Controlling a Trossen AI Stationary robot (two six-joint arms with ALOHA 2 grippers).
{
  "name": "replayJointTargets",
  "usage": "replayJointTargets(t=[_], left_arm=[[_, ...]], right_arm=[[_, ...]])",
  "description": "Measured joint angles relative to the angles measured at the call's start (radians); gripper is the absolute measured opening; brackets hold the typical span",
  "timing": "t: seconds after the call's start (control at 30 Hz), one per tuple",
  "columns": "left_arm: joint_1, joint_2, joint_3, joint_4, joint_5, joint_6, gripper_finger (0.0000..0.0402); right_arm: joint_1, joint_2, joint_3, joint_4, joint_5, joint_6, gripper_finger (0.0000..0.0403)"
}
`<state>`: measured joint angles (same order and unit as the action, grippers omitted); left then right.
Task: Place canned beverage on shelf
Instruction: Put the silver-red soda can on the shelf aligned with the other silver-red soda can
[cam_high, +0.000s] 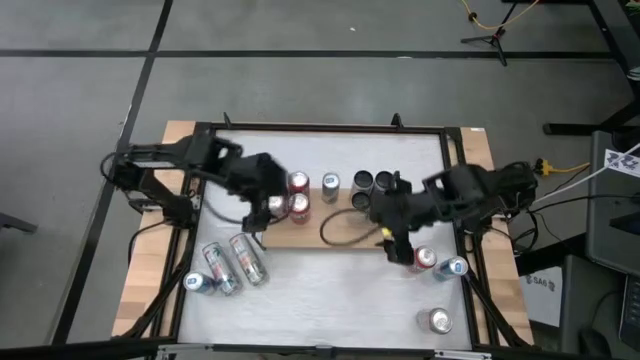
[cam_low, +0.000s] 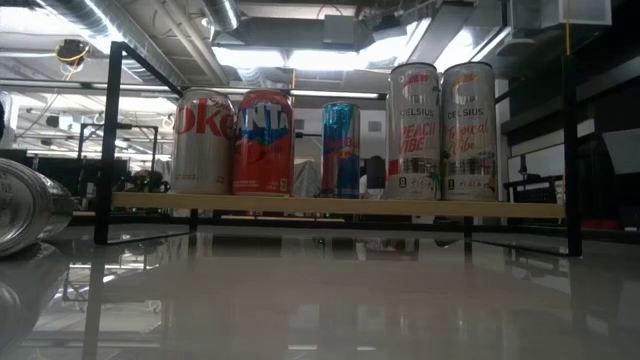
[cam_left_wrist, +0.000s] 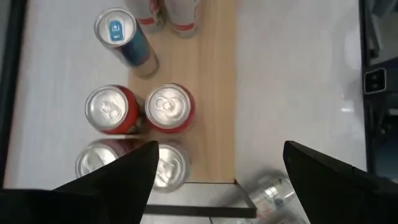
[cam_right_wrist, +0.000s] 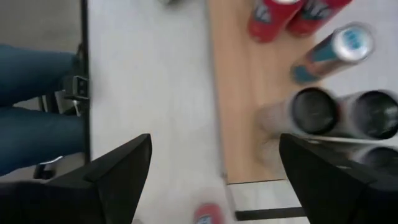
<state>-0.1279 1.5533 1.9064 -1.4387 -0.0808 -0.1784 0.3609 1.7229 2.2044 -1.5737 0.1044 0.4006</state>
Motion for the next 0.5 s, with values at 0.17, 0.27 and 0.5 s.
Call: replayJointTargets(t=[0.17,0.27,0.5], left_arm=[[-0.157,-0.059,-0.088,0.005,-0.175,-0.180,0.0336],[-0.253,-0.081,-0.166,0.050,-0.238,-0.291,0.0336],[-0.435,-0.092,-0.337,0.272,-0.282,-0.465,0.0336]], right_arm=[[0.093,0.002,-0.001,0.002,0.000,0.053,0.0347],[0.140,0.002,-0.001,0.002,0.003,0.071,0.0347],[0.264,-0.046,-0.013,0.002,0.116,0.184,0.0347]])
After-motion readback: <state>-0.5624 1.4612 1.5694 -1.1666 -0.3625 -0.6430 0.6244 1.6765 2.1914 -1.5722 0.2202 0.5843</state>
